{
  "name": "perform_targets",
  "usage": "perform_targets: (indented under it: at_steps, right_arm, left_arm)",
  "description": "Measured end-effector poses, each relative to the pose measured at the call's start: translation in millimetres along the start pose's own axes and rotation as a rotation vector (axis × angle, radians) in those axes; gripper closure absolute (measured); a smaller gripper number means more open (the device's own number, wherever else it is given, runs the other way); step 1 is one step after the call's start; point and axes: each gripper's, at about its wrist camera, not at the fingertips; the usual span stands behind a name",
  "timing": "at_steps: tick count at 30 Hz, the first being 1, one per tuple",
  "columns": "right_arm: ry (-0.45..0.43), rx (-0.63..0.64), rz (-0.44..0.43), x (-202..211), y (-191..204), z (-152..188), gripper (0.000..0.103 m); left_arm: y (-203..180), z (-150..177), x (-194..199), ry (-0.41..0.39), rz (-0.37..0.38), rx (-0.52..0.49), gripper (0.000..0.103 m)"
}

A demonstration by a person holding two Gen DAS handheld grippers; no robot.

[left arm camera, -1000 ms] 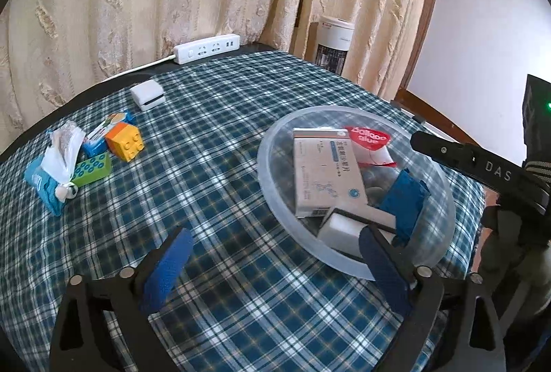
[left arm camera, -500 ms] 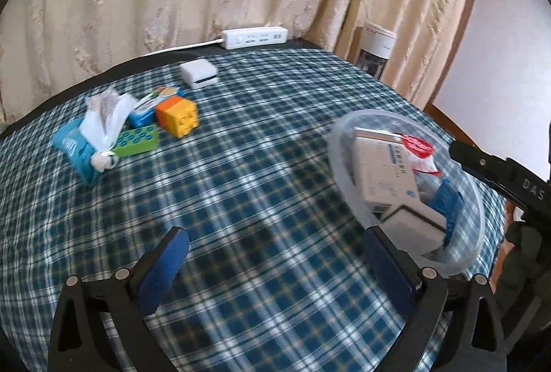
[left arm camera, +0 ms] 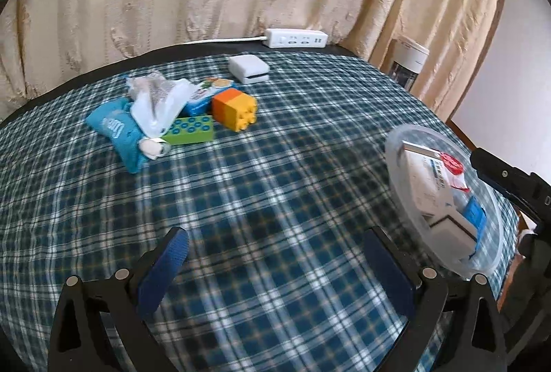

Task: Organize objects
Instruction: 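Withdraw both tools from the bowl toward the remaining items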

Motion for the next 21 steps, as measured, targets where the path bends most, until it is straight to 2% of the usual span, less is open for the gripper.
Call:
perform_targets:
  at_steps: [13,21]
  right_arm:
    - [0.036,0.055,-0.091,-23.5,54.4,5.8,0.040]
    - [0.120,0.062,-0.147,-58.8,90.1,17.2,0.039]
  left_arm:
    - [43.3,-10.5,1.1,-0.019,-0.079,0.056,0.000]
    - [72.4,-17.2,2.1,-0.035,-0.121,0.087,0.000]
Point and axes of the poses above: each gripper's, at about its wrist camera, not at the fingertips, and x roughly against the way its jaws point, y to its left, z to its underside, and after that the axes turned 15 degrees about -y, right-handed
